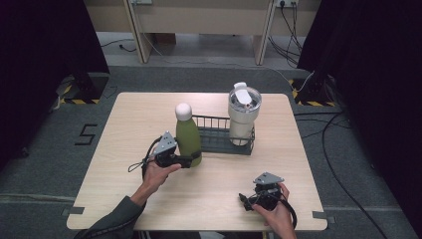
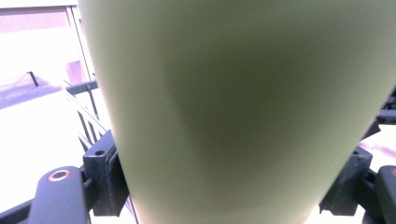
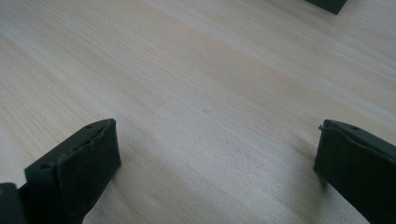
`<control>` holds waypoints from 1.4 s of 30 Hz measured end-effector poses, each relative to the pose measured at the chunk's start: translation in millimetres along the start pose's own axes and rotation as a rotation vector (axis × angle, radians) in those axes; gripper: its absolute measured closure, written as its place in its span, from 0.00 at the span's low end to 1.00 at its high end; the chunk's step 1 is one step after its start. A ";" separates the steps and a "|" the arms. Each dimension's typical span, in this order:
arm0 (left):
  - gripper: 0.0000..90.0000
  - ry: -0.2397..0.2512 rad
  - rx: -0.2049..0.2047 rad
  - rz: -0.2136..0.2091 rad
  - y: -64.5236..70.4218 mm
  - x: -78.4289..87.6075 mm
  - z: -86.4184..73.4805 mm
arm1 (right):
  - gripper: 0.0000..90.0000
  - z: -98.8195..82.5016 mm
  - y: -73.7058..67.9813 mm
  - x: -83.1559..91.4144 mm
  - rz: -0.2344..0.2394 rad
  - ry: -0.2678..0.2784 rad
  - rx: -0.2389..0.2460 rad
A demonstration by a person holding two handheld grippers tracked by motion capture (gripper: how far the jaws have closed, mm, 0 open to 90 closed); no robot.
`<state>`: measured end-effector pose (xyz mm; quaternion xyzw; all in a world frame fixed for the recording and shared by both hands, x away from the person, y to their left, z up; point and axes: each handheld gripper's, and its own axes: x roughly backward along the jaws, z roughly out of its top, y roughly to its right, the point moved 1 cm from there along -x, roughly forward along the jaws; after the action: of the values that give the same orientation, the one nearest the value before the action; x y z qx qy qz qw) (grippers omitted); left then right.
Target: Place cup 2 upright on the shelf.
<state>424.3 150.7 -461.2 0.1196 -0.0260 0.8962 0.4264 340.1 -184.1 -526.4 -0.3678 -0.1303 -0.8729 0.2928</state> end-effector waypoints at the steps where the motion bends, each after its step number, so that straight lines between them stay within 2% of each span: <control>1: 0.23 0.004 0.005 -0.003 -0.1 1.2 2.9 | 0.00 0.0 0.0 0.0 0.000 0.000 0.000; 11: 0.23 0.005 0.012 -0.010 -4.3 3.0 32.0 | 0.00 0.0 -0.1 0.1 0.001 0.000 0.000; 14: 0.23 0.008 -0.006 0.000 -7.6 1.2 41.8 | 0.00 0.0 -0.2 0.2 0.001 -0.002 -0.003; 18: 0.23 0.017 0.012 0.005 -12.9 -0.9 53.7 | 0.00 0.1 -0.1 0.3 0.002 -0.002 -0.002; 27: 0.23 0.021 0.003 0.022 -20.9 -8.9 74.2 | 0.00 0.1 -0.2 0.4 0.002 -0.003 -0.001; 32: 0.23 0.013 -0.014 0.030 -23.3 -19.1 81.5 | 0.00 0.1 0.1 0.3 0.001 -0.001 0.002; 40: 0.23 0.023 0.013 0.027 -29.4 -34.7 86.0 | 0.00 0.1 0.0 0.3 0.001 -0.001 0.001; 42: 0.23 0.020 0.006 0.027 -31.0 -39.6 86.6 | 0.01 0.1 0.1 0.3 0.001 -0.001 0.002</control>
<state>488.9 127.6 -388.2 0.1114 -0.0206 0.9032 0.4140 340.0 -184.2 -526.1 -0.3680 -0.1310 -0.8725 0.2934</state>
